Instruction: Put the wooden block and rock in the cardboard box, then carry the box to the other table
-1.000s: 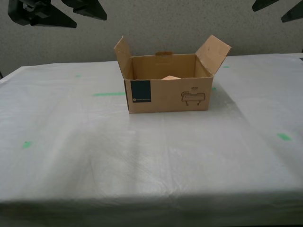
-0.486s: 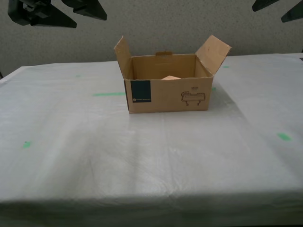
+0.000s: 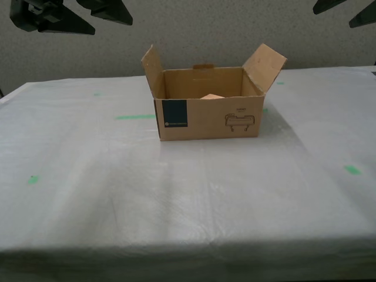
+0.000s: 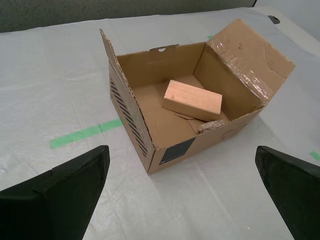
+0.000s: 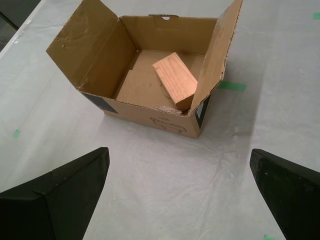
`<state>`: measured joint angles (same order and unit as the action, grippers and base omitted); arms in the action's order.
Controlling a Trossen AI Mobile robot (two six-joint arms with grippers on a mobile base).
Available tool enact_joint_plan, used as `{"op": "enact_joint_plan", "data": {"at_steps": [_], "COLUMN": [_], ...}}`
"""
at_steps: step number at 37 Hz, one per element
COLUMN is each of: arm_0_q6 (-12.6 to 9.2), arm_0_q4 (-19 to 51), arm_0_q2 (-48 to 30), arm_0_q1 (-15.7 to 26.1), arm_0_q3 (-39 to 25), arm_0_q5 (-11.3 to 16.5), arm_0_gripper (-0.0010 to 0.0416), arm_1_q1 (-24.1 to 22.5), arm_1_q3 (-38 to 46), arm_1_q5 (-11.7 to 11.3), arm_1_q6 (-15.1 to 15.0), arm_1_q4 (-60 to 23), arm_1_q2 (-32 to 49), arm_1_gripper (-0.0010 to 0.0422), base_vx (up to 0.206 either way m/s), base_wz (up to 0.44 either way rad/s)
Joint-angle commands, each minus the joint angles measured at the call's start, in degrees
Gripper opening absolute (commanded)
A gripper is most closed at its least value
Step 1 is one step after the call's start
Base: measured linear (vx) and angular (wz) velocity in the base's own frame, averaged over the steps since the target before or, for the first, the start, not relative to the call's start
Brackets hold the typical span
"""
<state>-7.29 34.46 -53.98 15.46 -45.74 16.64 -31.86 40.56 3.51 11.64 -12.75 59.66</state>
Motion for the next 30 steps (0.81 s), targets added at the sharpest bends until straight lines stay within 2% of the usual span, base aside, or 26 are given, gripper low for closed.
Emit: {"op": "enact_joint_plan", "data": {"at_steps": [1,30], "arm_0_q6": [-0.04,-0.04], "arm_0_q4": [-0.11,-0.11], "arm_0_q2": [0.0,0.0], "arm_0_q1": [0.02,0.02], "arm_0_q3": [-0.04,-0.04], "arm_0_q5": [-0.02,-0.02], "arm_0_gripper": [0.0394,0.0394], "arm_1_q1": [-0.02,-0.02], "arm_1_q3": [0.0,0.0], "arm_1_q5": [-0.07,-0.07], "arm_1_q6": [-0.02,-0.02], "arm_1_q4": [0.04,0.04], "arm_1_q2": [-0.02,-0.02], "arm_1_gripper": [0.04,0.04], "base_vx": [0.0,0.0], "base_wz": [0.0,0.0]}}
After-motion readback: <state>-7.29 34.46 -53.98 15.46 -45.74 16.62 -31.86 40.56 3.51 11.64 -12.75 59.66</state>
